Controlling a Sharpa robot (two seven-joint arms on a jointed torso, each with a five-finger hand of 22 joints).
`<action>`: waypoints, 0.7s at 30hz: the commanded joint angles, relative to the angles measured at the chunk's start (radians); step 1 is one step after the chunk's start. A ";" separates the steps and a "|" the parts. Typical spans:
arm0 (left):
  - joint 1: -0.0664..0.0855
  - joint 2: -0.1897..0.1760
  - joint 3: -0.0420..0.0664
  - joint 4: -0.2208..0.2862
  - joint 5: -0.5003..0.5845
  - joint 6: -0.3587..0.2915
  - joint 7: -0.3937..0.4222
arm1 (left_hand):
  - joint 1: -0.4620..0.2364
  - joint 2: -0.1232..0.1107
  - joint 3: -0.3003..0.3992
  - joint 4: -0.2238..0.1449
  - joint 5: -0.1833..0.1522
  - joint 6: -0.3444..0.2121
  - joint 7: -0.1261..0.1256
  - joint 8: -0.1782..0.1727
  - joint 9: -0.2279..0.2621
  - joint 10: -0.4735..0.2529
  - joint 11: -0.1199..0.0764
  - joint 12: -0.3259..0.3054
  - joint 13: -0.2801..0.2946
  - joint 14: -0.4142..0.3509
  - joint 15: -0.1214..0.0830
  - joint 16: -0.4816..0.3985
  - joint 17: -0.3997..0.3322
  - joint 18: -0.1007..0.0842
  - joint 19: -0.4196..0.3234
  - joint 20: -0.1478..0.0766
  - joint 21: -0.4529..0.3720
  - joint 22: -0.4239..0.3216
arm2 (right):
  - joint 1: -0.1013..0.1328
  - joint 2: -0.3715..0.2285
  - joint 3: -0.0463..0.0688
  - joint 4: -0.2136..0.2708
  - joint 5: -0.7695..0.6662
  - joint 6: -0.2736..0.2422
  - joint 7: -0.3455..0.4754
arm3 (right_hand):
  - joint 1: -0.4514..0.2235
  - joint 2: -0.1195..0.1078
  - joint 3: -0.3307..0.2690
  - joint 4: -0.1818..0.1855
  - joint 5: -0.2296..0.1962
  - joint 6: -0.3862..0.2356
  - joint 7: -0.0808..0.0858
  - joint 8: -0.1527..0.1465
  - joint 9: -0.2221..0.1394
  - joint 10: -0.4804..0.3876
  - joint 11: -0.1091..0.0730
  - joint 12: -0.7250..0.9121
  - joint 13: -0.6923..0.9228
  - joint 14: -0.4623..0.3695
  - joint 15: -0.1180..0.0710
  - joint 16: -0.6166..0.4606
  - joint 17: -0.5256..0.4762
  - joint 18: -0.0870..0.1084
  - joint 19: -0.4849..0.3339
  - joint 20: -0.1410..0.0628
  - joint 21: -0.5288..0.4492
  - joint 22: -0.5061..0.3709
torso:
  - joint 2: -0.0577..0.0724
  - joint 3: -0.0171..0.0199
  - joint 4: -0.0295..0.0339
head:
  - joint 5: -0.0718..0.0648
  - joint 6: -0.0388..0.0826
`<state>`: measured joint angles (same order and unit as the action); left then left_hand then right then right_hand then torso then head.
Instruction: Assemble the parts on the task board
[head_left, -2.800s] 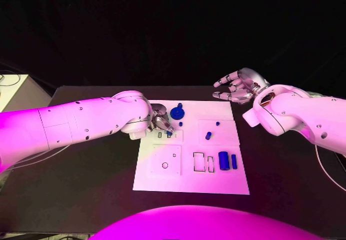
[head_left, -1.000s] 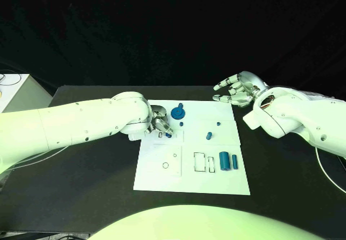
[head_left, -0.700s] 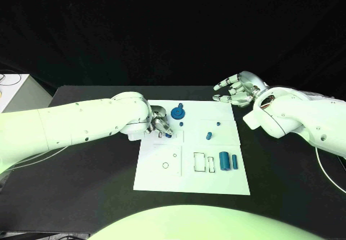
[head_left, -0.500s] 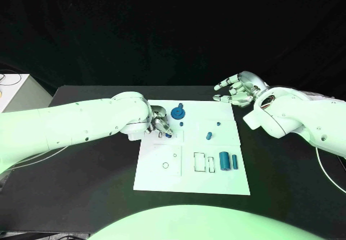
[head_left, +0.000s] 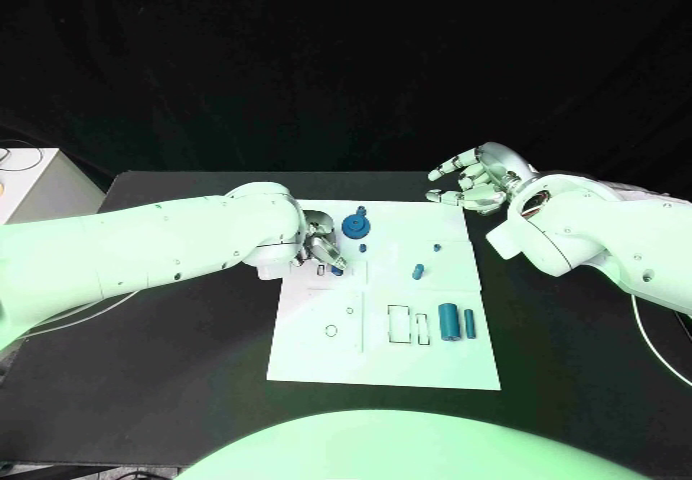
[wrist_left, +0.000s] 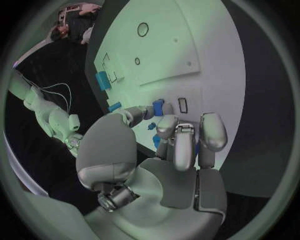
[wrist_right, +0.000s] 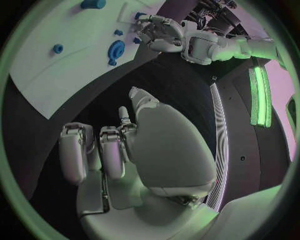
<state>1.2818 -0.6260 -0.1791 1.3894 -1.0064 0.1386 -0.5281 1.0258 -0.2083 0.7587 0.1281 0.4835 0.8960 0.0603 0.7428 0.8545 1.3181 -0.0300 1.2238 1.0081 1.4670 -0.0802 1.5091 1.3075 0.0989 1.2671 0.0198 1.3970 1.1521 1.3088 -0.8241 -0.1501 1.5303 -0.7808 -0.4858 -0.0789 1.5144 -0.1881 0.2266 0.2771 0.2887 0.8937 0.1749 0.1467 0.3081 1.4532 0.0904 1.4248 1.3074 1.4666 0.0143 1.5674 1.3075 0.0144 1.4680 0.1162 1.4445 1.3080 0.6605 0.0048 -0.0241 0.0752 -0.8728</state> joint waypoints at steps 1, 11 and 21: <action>-0.004 0.009 -0.002 0.001 -0.003 0.033 0.004 | -0.007 0.008 0.212 -0.214 0.003 0.011 -0.015 0.003 0.001 0.012 -0.001 0.006 0.003 0.070 -0.007 0.004 0.131 -0.006 0.006 0.004 0.006 0.001 | 0.000 0.000 0.000 0.001 -0.003 0.006 0.007 | -0.008 -0.004 0.005 -0.001 0.000 -0.006 0.000 0.004 0.001 -0.006 -0.002 -0.005 0.137 0.100 0.000 -0.003 0.248 0.020 0.032 0.000 -0.006 0.170 | 0.000 -0.0002 -0.0004 | 0.000 0.000; -0.005 0.020 -0.002 -0.003 -0.004 0.036 0.004 | -0.019 0.013 0.201 -0.205 0.000 0.018 -0.020 0.008 0.008 0.028 -0.005 0.022 0.024 0.074 -0.009 0.011 0.146 -0.007 0.009 0.004 0.007 0.007 | 0.000 -0.001 0.000 0.001 -0.003 0.007 0.007 | -0.009 -0.006 0.008 -0.002 -0.001 -0.007 0.000 0.006 0.001 -0.006 -0.002 -0.005 0.137 0.100 -0.001 -0.003 0.247 0.020 0.032 0.000 -0.007 0.170 | 0.000 -0.0008 0.0001 | -0.002 0.000; -0.006 0.025 -0.003 -0.011 -0.006 0.036 0.005 | -0.031 0.020 0.185 -0.194 -0.003 0.026 -0.028 0.014 0.017 0.041 -0.010 0.034 0.039 0.078 -0.014 0.018 0.160 -0.015 0.034 0.003 0.021 0.041 | 0.000 0.000 0.000 0.000 -0.001 0.012 0.007 | -0.011 -0.007 0.009 -0.001 -0.002 -0.007 0.000 0.006 0.001 -0.008 -0.002 -0.006 0.135 0.099 0.000 -0.004 0.246 0.020 0.031 0.000 -0.008 0.169 | -0.001 -0.0014 0.0006 | -0.004 0.000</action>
<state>1.2817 -0.6078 -0.1788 1.3742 -1.0148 0.1492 -0.5356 0.9953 -0.2021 0.7560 0.1253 0.4834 0.9096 0.0494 0.7505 0.8701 1.3547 -0.0424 1.2577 1.0486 1.4670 -0.0879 1.5218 1.3076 0.0991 1.2939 0.0254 1.4135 1.1924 1.3088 -0.8240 -0.1501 1.5301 -0.7808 -0.4840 -0.0790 1.5104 -0.1921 0.2294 0.2742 0.2887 0.8937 0.1749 0.1467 0.3081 1.4532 0.0904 1.4248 1.3073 1.4665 0.0143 1.5674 1.3074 0.0144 1.4680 0.1162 1.4405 1.3076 0.6599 0.0037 -0.0235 0.0712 -0.8728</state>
